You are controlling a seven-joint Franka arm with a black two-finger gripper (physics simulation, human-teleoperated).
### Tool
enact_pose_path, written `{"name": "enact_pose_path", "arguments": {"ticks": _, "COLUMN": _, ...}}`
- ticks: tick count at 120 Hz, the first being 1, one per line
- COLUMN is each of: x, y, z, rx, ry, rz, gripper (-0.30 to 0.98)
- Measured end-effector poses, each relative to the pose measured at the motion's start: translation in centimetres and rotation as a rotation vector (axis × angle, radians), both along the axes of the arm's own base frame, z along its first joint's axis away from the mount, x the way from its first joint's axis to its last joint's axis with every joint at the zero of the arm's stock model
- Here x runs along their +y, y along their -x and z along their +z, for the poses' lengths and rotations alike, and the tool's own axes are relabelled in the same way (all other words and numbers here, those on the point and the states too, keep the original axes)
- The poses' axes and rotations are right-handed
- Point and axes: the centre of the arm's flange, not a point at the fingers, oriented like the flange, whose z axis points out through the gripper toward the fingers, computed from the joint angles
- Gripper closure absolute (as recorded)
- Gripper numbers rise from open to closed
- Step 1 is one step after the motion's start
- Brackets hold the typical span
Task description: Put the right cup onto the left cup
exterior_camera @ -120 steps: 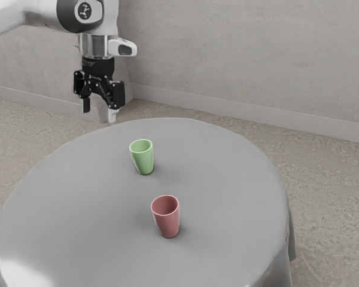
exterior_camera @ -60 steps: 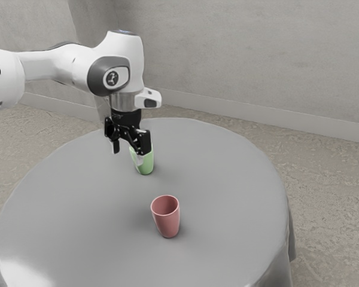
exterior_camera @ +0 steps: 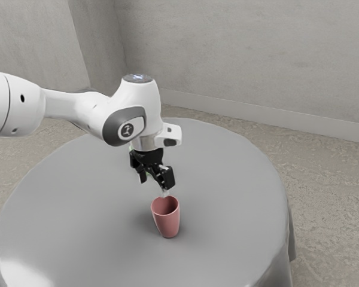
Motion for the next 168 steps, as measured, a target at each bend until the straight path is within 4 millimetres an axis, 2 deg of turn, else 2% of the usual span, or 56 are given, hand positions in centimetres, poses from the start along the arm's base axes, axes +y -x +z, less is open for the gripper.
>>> {"name": "enact_pose_path", "arguments": {"ticks": 21, "x": 0.0, "y": 1.0, "z": -2.7, "rx": 0.002, "ry": 0.006, "rz": 0.013, "gripper": 0.00}}
{"name": "enact_pose_path", "arguments": {"ticks": 50, "x": -0.1, "y": 0.5, "z": -5.5, "rx": -0.006, "ry": 0.025, "rz": 0.029, "gripper": 0.01}}
{"name": "enact_pose_path", "arguments": {"ticks": 59, "x": -0.3, "y": 0.4, "z": -5.5, "rx": -0.015, "ry": 0.027, "rz": 0.031, "gripper": 0.13}}
{"name": "enact_pose_path", "arguments": {"ticks": 75, "x": -0.2, "y": 0.3, "z": -5.5, "rx": -0.025, "ry": 0.030, "rz": 0.043, "gripper": 0.44}}
{"name": "enact_pose_path", "arguments": {"ticks": 86, "x": -0.2, "y": 0.3, "z": -5.5, "rx": -0.026, "ry": 0.032, "rz": 0.054, "gripper": 0.58}}
{"name": "enact_pose_path", "arguments": {"ticks": 101, "x": -0.3, "y": 0.2, "z": -5.5, "rx": -0.027, "ry": 0.032, "rz": 0.067, "gripper": 0.69}}
{"name": "enact_pose_path", "arguments": {"ticks": 124, "x": -0.3, "y": 0.1, "z": -5.3, "rx": -0.031, "ry": 0.030, "rz": 0.081, "gripper": 0.75}}
{"name": "enact_pose_path", "arguments": {"ticks": 131, "x": -0.1, "y": -0.7, "z": -3.8, "rx": -0.057, "ry": 0.030, "rz": 0.087, "gripper": 0.76}}
{"name": "enact_pose_path", "arguments": {"ticks": 145, "x": 1.2, "y": -4.2, "z": 2.8, "rx": -0.135, "ry": 0.025, "rz": 0.116, "gripper": 0.77}}
{"name": "enact_pose_path", "arguments": {"ticks": 158, "x": 3.7, "y": -5.9, "z": 6.7, "rx": -0.155, "ry": 0.002, "rz": 0.154, "gripper": 0.78}}
{"name": "enact_pose_path", "arguments": {"ticks": 168, "x": 5.9, "y": -7.0, "z": 9.0, "rx": -0.164, "ry": -0.010, "rz": 0.184, "gripper": 0.78}}
